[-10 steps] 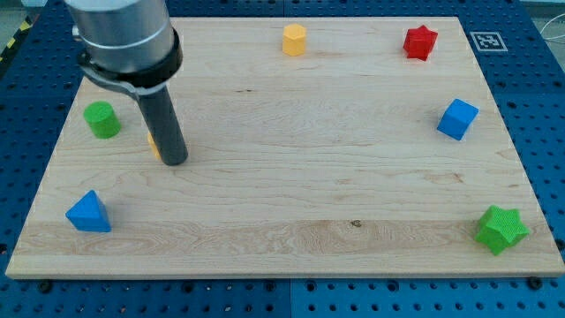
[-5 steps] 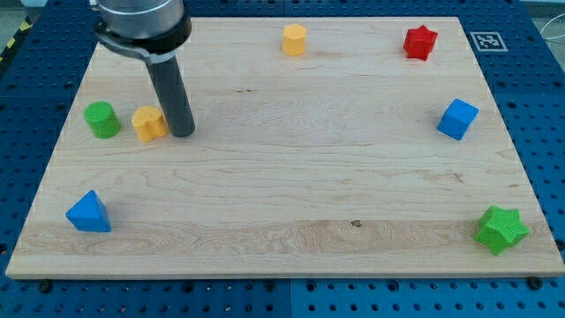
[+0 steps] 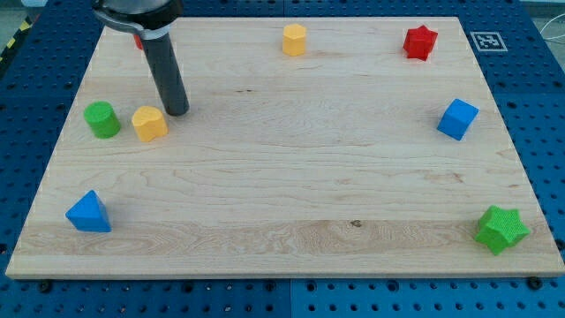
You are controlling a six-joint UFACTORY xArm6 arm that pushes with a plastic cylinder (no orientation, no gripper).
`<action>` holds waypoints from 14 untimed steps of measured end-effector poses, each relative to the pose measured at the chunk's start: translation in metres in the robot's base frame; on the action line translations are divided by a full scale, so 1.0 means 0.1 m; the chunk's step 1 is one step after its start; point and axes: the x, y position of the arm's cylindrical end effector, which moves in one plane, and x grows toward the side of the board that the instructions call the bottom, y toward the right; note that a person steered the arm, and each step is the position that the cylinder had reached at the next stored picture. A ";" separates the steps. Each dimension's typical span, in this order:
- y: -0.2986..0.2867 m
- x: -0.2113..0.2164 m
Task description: Push the yellow heart towards the center left
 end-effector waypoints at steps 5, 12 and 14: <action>-0.10 0.23; -0.24 0.45; -0.37 0.28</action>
